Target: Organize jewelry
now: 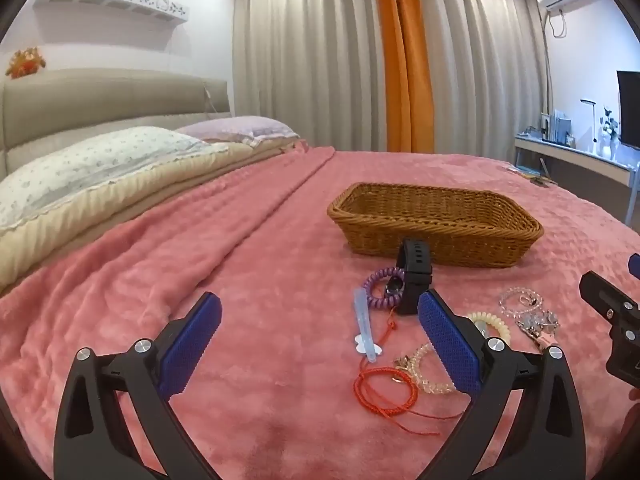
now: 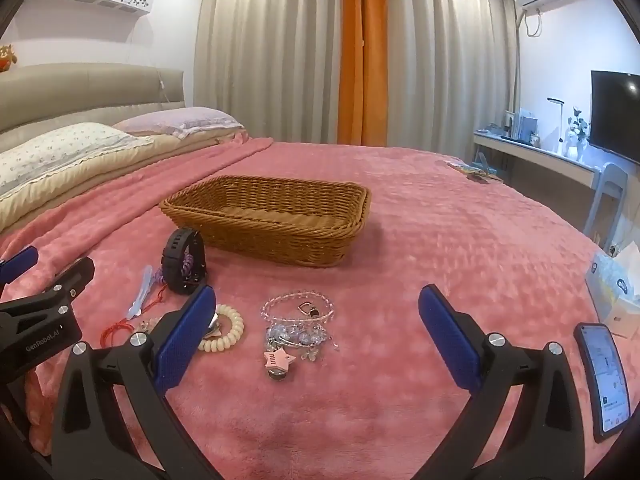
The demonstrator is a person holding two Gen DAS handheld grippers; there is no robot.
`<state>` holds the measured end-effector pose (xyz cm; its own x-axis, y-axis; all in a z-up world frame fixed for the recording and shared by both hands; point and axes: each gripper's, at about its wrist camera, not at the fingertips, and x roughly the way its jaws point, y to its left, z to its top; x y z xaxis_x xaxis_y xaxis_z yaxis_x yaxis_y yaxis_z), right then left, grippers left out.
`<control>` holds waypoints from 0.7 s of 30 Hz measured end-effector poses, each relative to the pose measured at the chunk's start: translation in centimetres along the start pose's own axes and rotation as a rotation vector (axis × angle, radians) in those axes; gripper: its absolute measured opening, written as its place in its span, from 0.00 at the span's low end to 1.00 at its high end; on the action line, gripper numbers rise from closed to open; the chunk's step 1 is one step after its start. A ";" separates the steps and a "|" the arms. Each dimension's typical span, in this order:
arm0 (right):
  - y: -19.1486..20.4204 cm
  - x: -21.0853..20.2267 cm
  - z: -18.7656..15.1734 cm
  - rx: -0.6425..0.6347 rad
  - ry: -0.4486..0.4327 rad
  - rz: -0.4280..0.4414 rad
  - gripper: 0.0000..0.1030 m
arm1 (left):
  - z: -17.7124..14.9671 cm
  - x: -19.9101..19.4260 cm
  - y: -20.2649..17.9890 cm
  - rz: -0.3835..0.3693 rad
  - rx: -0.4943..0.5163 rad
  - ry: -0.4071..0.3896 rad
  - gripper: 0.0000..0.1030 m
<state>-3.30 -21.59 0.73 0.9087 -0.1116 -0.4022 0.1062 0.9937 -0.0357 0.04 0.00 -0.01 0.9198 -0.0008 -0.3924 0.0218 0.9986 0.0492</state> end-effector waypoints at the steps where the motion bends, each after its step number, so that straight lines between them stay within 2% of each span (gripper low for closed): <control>1: -0.3 0.1 0.2 0.008 0.003 -0.001 0.94 | 0.0 0.0 0.0 0.001 -0.002 0.006 0.93; 4: -0.2 0.0 0.2 0.010 0.003 0.002 0.94 | 0.2 0.5 -0.3 0.006 0.004 0.034 0.93; 21: 0.6 0.1 0.3 -0.002 0.008 -0.005 0.94 | -0.2 0.4 -0.2 -0.001 -0.001 0.014 0.93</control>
<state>-3.00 -21.05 0.96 0.9051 -0.1164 -0.4089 0.1100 0.9932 -0.0392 0.36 -0.18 -0.35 0.9143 -0.0007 -0.4050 0.0220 0.9986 0.0478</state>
